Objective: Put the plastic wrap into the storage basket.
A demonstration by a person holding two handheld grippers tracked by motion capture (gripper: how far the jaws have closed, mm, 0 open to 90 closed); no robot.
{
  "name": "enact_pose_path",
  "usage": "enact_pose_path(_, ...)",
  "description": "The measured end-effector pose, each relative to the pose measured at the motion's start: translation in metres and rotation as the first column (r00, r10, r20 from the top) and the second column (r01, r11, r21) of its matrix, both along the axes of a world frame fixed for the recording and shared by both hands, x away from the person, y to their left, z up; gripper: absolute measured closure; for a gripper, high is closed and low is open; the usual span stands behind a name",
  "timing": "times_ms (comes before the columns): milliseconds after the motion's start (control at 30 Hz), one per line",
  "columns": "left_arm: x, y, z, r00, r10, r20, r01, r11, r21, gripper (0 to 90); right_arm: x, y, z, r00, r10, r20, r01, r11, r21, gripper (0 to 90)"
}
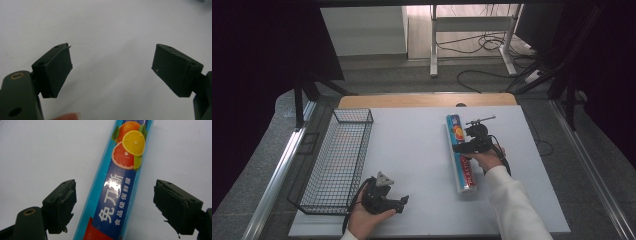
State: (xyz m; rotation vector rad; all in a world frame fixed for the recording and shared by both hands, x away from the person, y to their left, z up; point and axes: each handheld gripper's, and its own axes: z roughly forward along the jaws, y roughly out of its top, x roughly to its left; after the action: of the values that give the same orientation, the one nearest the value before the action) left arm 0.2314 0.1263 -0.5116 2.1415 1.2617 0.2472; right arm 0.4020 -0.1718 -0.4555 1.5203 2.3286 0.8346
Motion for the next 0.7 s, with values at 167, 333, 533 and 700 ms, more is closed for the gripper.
enact_pose_path(167, 0.000, -0.001, -0.001, 1.0000, 0.000, -0.002, 0.000, 1.0000, 0.007, 15.7, 0.004, 0.002, -0.004, 0.9999, -0.014, -0.010, 0.014, 1.000, -0.008, 17.6)
enact_pose_path(333, 0.000, -0.001, -0.001, 1.0000, 0.002, -0.003, -0.002, 1.0000, 0.006, 15.6, 0.008, 0.004, -0.009, 0.9994, -0.025, -0.025, 0.024, 0.999, -0.024, 17.1)
enact_pose_path(533, 0.000, -0.002, -0.002, 1.0000, -0.004, -0.005, 0.004, 0.9999, 0.010, 15.5, 0.013, 0.009, -0.015, 0.9988, -0.034, -0.035, 0.033, 0.999, -0.034, 15.9)
enact_pose_path(700, 0.000, -0.002, -0.003, 1.0000, -0.003, -0.006, 0.003, 0.9999, 0.010, 15.4, 0.017, 0.015, -0.021, 0.9976, -0.044, -0.054, 0.041, 0.998, -0.054, 14.6)
